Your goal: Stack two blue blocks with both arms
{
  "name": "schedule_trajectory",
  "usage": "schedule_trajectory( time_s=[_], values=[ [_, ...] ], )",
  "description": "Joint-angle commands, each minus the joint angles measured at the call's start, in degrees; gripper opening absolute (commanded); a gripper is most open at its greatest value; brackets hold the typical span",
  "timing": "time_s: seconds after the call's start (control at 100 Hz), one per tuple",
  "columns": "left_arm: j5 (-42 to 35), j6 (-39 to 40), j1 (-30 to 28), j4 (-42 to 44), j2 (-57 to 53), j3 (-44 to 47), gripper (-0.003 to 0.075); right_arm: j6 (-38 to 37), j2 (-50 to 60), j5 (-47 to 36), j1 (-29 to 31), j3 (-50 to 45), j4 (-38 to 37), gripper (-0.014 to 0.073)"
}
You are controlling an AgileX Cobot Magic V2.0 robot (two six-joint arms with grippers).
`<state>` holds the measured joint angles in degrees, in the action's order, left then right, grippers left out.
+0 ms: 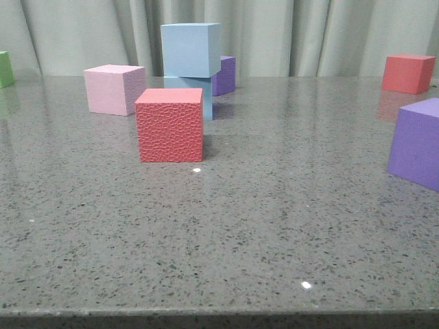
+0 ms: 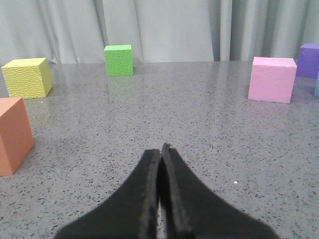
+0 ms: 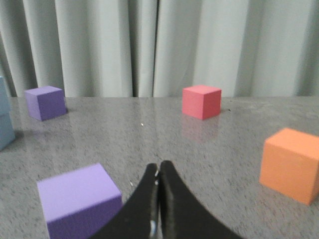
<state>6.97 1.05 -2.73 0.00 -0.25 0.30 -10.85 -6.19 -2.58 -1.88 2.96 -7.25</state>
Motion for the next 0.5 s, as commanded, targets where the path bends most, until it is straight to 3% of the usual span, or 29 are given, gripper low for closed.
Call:
schedule_trajectory(
  time_s=[0.0, 0.15, 0.49],
  values=[
    [-4.42, 0.07, -0.07, -0.71, -1.93, 0.12, -0.0019, 0.7, 2.45, -2.98, 0.97, -0.37, 0.29, -0.0068],
    [-4.42, 0.07, -0.07, -0.71, -1.93, 0.12, -0.0019, 0.58, 8.22, -2.22, 0.97, -3.46, 0.48, -0.0068],
    [-4.42, 0.07, -0.07, -0.71, -1.93, 0.12, -0.0019, 0.58, 7.98, -0.25, 0.97, -3.36, 0.53, -0.0068]
  ],
)
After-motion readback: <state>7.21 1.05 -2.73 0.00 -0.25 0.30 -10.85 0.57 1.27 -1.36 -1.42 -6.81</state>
